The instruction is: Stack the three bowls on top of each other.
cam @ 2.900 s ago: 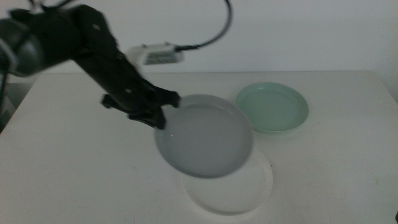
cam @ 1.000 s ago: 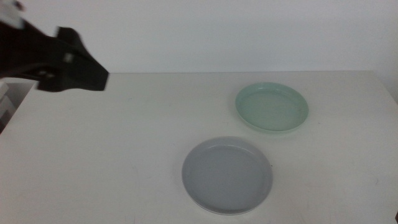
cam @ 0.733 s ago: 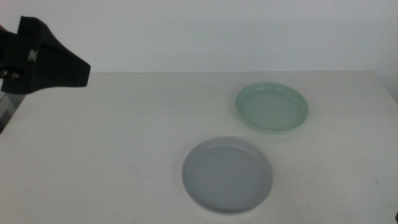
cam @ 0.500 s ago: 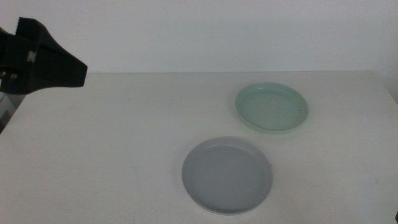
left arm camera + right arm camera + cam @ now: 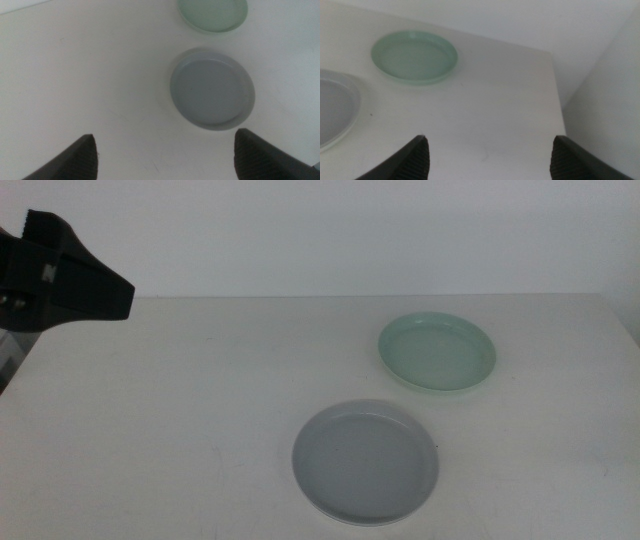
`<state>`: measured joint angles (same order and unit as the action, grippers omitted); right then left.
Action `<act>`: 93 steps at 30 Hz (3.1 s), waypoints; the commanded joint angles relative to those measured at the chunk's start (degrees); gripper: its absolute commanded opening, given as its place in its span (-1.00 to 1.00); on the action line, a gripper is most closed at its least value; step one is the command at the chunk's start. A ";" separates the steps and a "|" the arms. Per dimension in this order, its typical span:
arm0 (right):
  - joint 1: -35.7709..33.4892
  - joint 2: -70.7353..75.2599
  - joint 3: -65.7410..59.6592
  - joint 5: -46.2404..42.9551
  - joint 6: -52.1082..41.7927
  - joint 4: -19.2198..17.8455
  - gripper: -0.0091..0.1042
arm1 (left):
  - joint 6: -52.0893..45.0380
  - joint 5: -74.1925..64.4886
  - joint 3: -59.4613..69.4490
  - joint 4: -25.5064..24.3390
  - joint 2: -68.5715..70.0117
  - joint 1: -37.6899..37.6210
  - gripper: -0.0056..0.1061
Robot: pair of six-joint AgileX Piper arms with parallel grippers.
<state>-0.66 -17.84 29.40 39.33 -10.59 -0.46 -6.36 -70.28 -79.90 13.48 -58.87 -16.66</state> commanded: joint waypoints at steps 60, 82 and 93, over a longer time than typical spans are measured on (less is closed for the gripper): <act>0.28 -112.11 78.10 6.82 2.52 18.30 -0.55 | 0.69 2.76 -1.22 0.51 0.53 0.05 0.96; -0.83 -80.88 50.91 3.74 -7.62 35.15 -0.86 | 0.69 2.76 -1.22 0.51 0.53 0.05 0.96; -14.33 -77.36 37.35 0.27 -10.18 36.06 -0.86 | 0.69 2.76 -1.22 0.51 0.53 0.05 0.96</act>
<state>-13.56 -98.16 66.21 41.94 -19.98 34.11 -6.34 -70.28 -79.85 13.14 -58.87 -16.66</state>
